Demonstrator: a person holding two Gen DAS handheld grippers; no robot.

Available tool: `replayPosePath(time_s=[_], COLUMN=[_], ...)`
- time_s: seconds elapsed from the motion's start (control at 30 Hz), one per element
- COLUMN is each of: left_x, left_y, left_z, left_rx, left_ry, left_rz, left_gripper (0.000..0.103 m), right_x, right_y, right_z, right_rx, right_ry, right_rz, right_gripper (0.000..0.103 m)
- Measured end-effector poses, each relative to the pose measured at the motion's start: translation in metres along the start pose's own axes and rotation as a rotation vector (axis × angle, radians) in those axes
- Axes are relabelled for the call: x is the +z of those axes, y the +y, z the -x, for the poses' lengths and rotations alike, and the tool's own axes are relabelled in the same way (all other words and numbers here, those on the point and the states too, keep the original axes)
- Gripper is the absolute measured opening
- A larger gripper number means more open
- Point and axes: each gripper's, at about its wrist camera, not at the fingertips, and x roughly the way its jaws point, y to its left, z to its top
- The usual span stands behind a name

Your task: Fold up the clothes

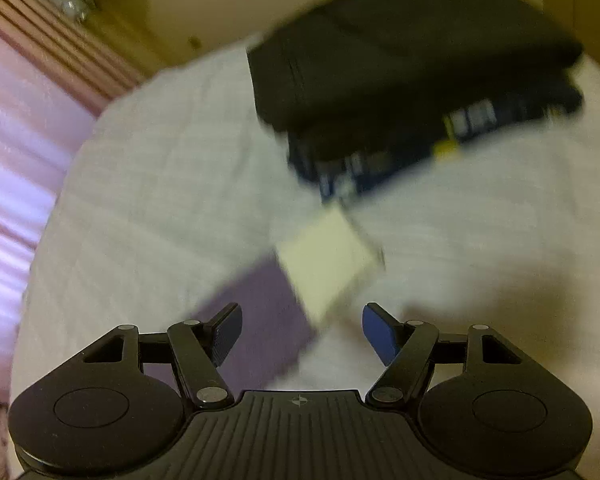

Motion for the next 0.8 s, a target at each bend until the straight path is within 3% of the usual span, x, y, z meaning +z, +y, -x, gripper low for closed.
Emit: replayPosePath(time_s=[0.2, 0.27, 0.3, 0.37, 0.43, 0.53, 0.67, 0.73, 0.8], left_x=[-0.024, -0.028, -0.029, -0.028, -0.014, 0.02, 0.097, 0.132, 0.123], left_y=[-0.022, -0.026, -0.027, -0.027, -0.015, 0.016, 0.098, 0.133, 0.138], left_z=[-0.052, -0.073, -0.082, -0.092, -0.078, -0.035, 0.027, 0.037, 0.032], left_rx=[-0.032, 0.011, 0.039, 0.06, 0.02, 0.023, 0.13, 0.175, 0.16], left_ry=[0.114, 0.156, 0.17, 0.181, 0.142, 0.007, -0.209, -0.242, -0.223], left_rz=[-0.097, -0.17, -0.206, -0.255, -0.235, -0.224, -0.141, -0.135, -0.12], left_gripper=[0.047, 0.045, 0.038, 0.006, 0.004, 0.003, 0.003, 0.005, 0.009], right_x=[-0.055, -0.066, -0.071, -0.078, -0.082, -0.092, -0.117, -0.135, -0.153], right_y=[-0.013, -0.014, -0.015, -0.018, -0.022, -0.032, -0.046, -0.05, -0.053], right_z=[0.025, 0.039, 0.045, 0.056, 0.067, 0.089, 0.113, 0.122, 0.128], right_rx=[-0.03, -0.035, -0.039, -0.042, -0.038, -0.035, -0.04, -0.034, -0.027], right_ry=[0.129, 0.135, 0.129, 0.121, 0.11, 0.084, 0.077, 0.081, 0.094], right_rz=[0.049, 0.062, 0.061, 0.052, 0.037, 0.008, -0.055, -0.08, -0.099], right_gripper=[0.07, 0.07, 0.07, 0.07, 0.07, 0.07, 0.07, 0.07, 0.07])
